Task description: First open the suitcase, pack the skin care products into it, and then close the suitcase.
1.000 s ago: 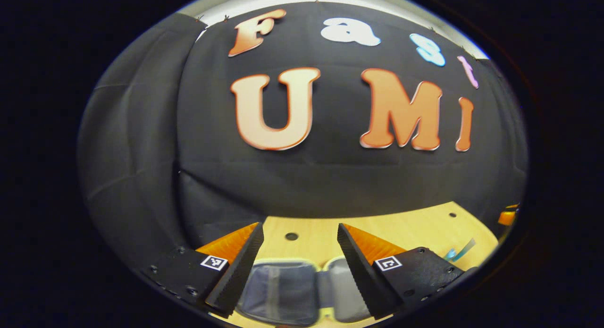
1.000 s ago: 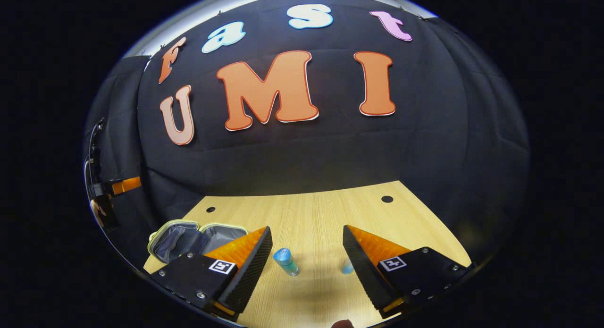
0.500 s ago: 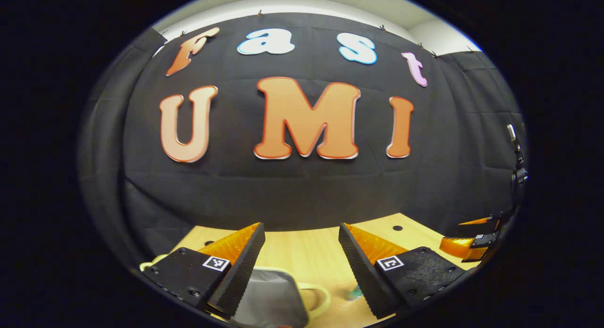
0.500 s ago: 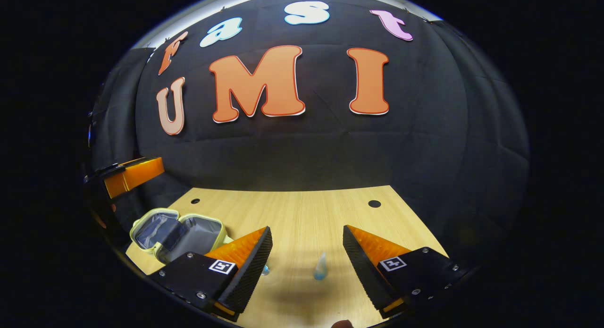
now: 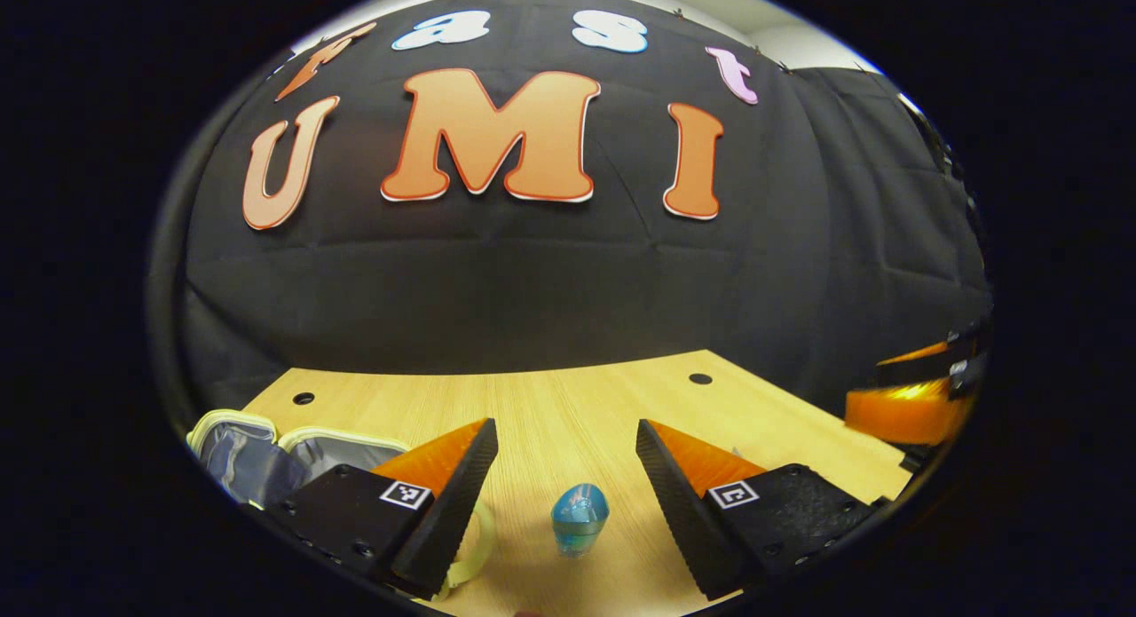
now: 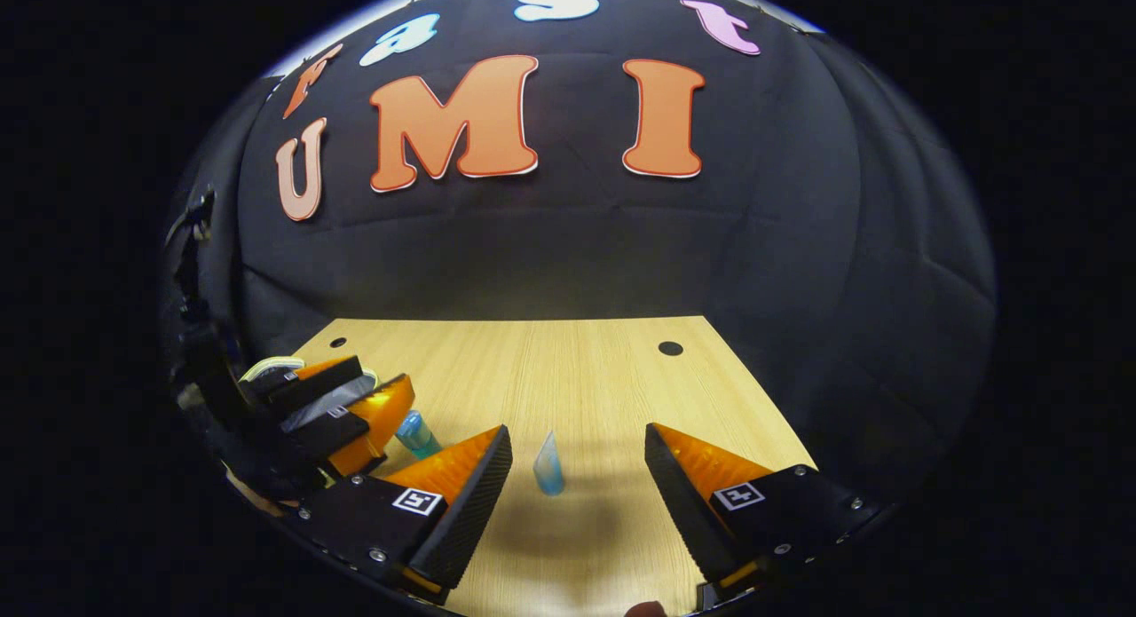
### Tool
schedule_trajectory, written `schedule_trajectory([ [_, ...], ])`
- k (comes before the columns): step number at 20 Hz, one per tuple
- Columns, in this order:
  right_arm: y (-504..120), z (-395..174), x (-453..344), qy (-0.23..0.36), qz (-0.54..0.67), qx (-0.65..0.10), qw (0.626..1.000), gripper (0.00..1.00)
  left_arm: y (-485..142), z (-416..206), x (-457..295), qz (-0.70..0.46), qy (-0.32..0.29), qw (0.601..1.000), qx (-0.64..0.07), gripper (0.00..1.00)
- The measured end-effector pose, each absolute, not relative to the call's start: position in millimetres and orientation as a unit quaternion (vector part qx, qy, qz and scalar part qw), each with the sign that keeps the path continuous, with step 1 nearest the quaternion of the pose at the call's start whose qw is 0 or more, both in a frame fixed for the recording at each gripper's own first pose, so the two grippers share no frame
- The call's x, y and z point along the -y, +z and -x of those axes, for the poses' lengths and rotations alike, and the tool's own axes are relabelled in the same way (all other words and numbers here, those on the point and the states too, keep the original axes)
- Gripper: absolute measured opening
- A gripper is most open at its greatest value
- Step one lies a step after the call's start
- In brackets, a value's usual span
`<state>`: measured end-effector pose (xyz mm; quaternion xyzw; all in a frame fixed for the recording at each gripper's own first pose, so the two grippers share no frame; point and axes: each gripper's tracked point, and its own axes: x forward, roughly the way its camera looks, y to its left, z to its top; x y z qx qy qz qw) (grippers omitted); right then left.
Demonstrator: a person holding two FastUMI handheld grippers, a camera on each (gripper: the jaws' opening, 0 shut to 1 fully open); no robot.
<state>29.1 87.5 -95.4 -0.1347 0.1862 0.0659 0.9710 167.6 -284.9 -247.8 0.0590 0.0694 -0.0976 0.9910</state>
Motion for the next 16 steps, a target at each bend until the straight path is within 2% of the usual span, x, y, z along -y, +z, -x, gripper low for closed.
schedule_trajectory([
  [3,-109,-30,-61,0.043,0.140,-0.207,0.967,0.95,-330,-183,283,-0.058,-0.077,0.988,-0.122,0.98],
  [8,-128,-34,-51,0.037,0.140,-0.234,0.962,0.95,-377,-188,283,-0.063,-0.065,0.984,-0.157,0.98],
  [12,-140,-31,-51,0.043,0.150,-0.245,0.957,0.96,-386,-190,279,-0.065,-0.051,0.983,-0.167,0.48],
  [16,-155,-26,-61,0.062,0.143,-0.257,0.954,0.95,-387,-174,287,-0.030,-0.068,0.971,-0.229,0.47],
])
